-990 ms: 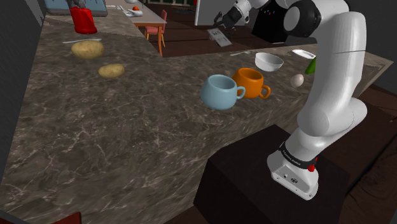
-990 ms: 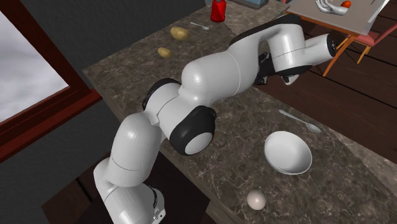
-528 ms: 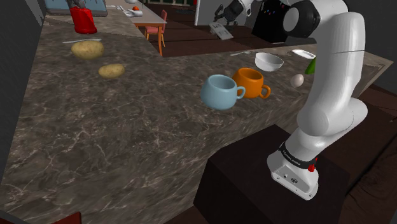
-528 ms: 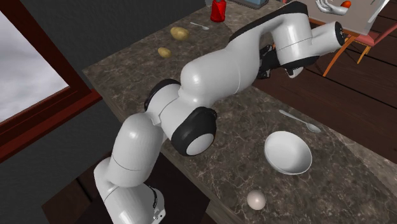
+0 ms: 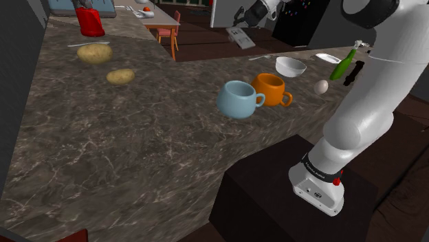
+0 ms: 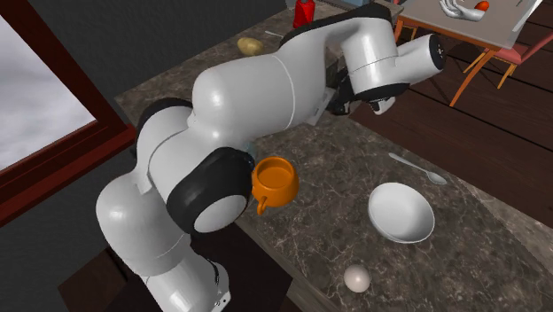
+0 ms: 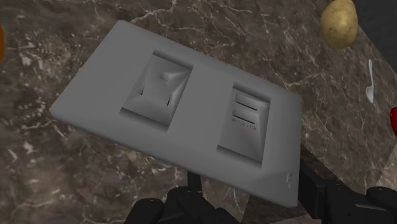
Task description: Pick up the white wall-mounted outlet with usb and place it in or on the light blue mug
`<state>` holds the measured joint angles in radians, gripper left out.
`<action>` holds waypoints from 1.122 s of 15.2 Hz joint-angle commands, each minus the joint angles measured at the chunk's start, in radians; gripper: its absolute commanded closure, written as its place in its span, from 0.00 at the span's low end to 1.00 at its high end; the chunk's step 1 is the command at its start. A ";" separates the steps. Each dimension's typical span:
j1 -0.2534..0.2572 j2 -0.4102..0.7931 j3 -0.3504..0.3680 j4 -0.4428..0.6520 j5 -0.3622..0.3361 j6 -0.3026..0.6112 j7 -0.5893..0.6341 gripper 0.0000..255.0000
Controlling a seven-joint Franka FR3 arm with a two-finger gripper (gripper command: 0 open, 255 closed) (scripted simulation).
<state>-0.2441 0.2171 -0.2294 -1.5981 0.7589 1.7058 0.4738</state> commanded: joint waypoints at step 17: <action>0.090 -0.715 0.144 -0.781 -0.057 0.224 0.146 1.00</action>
<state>-0.1559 -0.4489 -0.1001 -2.3335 0.7004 1.9215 0.6038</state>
